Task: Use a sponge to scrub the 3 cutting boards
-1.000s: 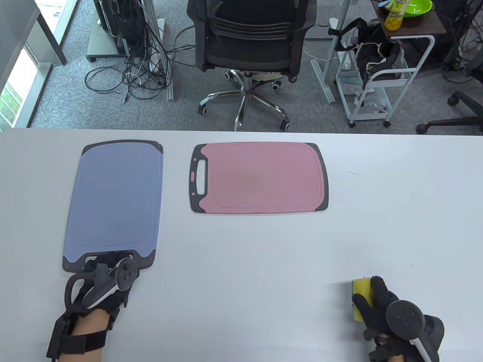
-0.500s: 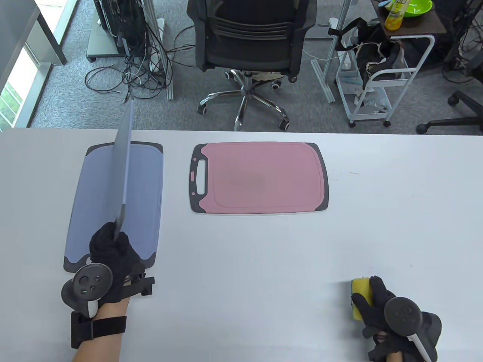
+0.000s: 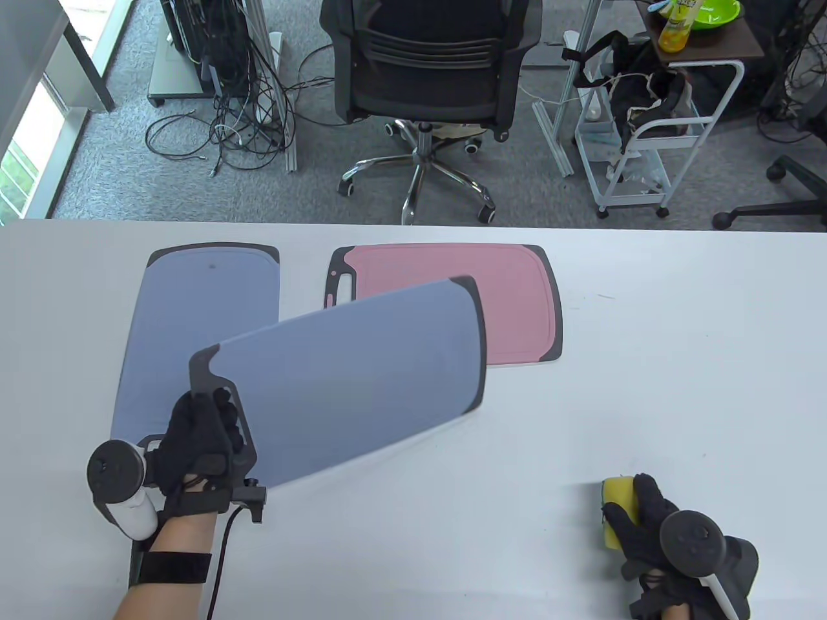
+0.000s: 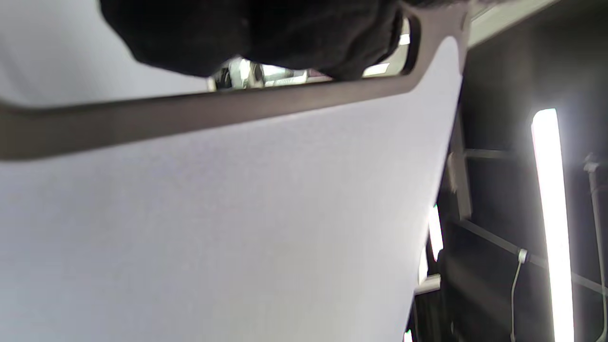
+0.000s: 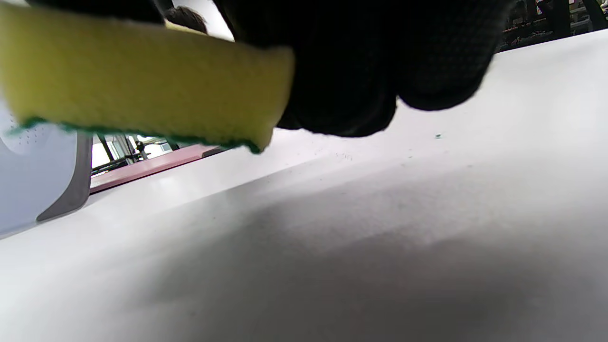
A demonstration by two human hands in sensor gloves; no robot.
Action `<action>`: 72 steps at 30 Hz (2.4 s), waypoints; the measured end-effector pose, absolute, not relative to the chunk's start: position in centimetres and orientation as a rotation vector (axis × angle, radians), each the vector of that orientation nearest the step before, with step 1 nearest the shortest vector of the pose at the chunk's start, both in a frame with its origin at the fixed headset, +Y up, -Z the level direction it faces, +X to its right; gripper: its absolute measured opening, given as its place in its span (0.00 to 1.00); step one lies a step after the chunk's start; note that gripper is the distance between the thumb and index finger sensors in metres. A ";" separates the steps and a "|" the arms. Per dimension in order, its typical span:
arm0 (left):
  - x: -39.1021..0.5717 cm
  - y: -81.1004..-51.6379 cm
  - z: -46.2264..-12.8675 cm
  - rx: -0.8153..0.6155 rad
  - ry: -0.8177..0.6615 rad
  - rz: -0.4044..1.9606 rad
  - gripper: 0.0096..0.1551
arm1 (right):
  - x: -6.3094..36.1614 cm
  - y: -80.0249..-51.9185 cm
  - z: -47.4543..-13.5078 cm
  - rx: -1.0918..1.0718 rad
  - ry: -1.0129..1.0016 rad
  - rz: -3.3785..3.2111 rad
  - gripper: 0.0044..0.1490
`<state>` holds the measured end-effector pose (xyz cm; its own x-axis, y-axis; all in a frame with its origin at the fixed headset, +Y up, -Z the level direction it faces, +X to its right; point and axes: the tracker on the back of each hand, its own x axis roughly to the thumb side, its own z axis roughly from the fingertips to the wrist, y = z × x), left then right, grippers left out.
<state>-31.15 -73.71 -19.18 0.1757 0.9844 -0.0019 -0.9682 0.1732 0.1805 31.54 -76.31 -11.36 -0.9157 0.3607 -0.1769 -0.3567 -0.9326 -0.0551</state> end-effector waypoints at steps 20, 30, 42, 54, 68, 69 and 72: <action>-25.4 -81.2 -22.0 -0.620 0.242 1.092 0.28 | 27.7 -74.3 -12.8 -0.144 -0.147 2.834 0.50; -24.8 -82.1 -21.5 -0.636 0.309 1.177 0.29 | 11.5 -72.4 -22.3 0.170 0.018 3.026 0.49; -25.0 -82.7 -22.0 -0.641 0.294 1.206 0.30 | -7.5 -75.5 -27.5 0.502 0.076 3.190 0.48; -24.7 -82.6 -21.7 -0.612 0.306 1.205 0.30 | 19.6 -77.0 -26.2 -0.505 0.271 3.164 0.46; -25.0 -83.0 -21.8 -0.620 0.339 1.231 0.29 | -5.5 -75.4 -21.9 0.784 0.095 3.101 0.46; -25.0 -83.0 -21.8 -0.622 0.341 1.240 0.29 | -6.8 -75.3 -21.4 0.841 0.073 3.096 0.46; -25.0 -83.0 -21.7 -0.622 0.343 1.248 0.29 | -5.6 -75.2 -22.0 0.770 0.120 3.160 0.46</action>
